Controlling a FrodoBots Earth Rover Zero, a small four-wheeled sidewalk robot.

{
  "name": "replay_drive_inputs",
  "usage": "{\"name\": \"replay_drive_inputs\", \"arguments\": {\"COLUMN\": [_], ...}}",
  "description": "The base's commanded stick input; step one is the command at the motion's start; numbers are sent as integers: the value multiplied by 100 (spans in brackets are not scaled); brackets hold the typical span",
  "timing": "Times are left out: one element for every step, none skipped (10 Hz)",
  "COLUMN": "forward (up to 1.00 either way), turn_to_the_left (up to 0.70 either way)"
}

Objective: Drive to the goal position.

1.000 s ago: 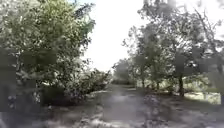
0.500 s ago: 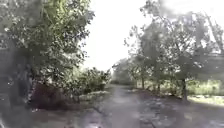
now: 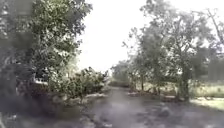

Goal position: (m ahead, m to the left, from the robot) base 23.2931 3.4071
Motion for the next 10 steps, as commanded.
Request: {"name": "replay_drive_inputs", "arguments": {"forward": [70, 70, 70, 70, 70, 70, 70, 70, 70, 70], "turn_to_the_left": [0, 0, 0, 0, 0, 0, 0, 0, 0, 0]}}
